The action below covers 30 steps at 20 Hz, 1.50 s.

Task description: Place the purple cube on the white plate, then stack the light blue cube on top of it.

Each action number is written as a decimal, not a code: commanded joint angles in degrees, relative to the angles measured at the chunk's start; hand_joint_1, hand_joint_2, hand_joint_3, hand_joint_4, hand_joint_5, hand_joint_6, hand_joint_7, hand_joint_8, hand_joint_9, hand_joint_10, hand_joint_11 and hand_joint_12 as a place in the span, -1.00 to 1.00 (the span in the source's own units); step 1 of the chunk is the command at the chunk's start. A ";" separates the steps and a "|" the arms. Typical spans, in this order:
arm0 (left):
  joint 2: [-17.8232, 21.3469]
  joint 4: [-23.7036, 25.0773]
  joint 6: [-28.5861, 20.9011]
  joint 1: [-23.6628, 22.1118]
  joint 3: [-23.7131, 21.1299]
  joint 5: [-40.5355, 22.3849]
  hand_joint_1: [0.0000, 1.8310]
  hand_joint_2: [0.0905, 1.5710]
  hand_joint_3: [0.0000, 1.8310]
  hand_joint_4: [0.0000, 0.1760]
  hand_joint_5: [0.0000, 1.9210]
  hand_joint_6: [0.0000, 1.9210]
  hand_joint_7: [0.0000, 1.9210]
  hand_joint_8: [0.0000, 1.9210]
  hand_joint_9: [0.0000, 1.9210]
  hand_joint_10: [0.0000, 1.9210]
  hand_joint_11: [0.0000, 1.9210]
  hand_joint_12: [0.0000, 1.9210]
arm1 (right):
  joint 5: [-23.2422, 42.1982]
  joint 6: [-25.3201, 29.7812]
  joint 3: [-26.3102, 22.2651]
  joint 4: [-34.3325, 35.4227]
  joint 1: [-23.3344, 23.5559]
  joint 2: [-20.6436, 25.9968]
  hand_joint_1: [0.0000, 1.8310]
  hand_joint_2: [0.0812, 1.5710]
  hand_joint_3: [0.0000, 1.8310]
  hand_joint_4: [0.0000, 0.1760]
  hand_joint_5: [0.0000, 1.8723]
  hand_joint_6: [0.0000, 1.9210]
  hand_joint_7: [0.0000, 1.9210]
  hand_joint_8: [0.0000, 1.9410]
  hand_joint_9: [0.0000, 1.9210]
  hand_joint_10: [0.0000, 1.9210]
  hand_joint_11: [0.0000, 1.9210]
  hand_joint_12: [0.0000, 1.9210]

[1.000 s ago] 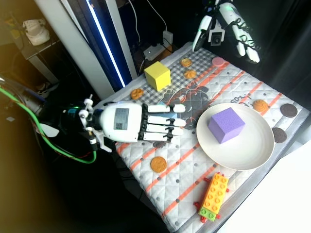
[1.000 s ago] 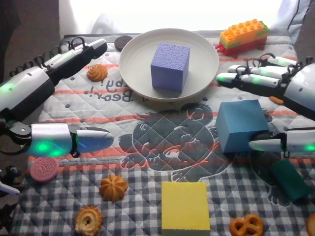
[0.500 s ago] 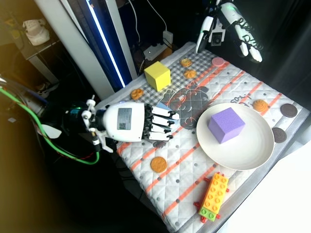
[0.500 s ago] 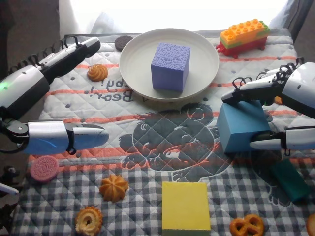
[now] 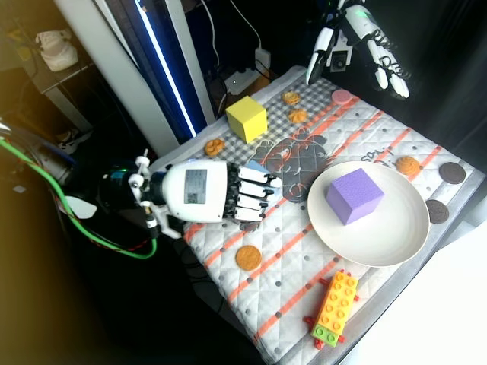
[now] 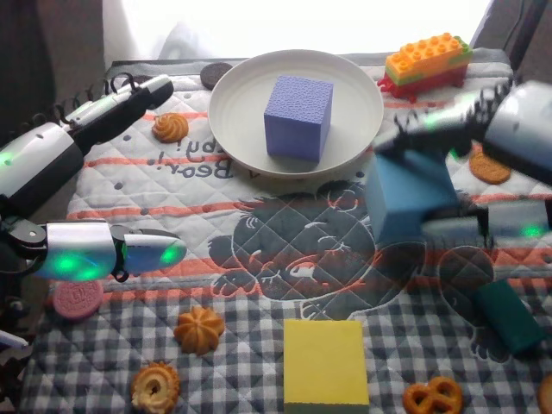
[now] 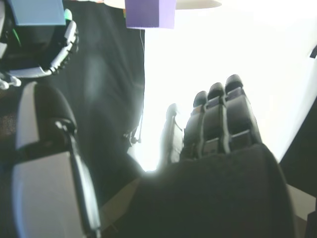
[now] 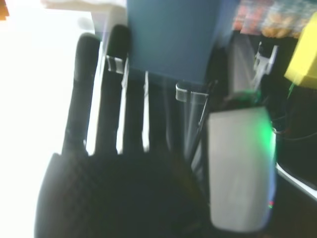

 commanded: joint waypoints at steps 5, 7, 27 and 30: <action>-0.26 0.29 -1.16 0.10 0.18 -7.18 -0.02 -0.04 -1.00 1.00 -0.91 -1.00 -1.00 -1.00 -1.00 -1.00 -1.00 -1.00 | 4.48 0.30 4.51 1.91 6.91 -3.45 0.50 0.34 -1.00 -1.00 0.07 -0.05 0.17 -0.26 -0.01 0.16 -0.28 0.11; -0.34 0.19 -1.17 0.23 0.23 -7.16 0.00 -0.04 -1.00 1.00 -0.92 -1.00 -1.00 -1.00 -1.00 -1.00 -1.00 -1.00 | 1.92 0.30 6.75 1.89 10.09 -5.60 0.51 0.33 -1.00 -1.00 0.02 0.01 0.16 -0.29 0.08 0.05 -0.11 0.03; -2.47 0.73 -1.71 -0.69 1.94 -4.28 -0.04 -0.03 -0.99 1.00 -0.92 -1.00 -1.00 -1.00 -1.00 -1.00 -1.00 -1.00 | -13.57 -0.68 18.38 -0.11 22.38 -17.54 0.36 0.35 -1.00 -1.00 -0.01 0.12 0.23 -0.32 0.32 -0.64 0.02 0.15; -2.45 0.97 -3.08 -0.63 2.07 -4.49 -0.02 -0.04 -1.00 1.00 -0.93 -1.00 -1.00 -1.00 -1.00 -1.00 -1.00 -1.00 | -14.19 -0.93 18.39 -0.12 22.36 -17.54 0.48 0.33 -1.00 -1.00 -0.04 0.14 0.23 -0.41 0.17 -0.13 -0.04 0.13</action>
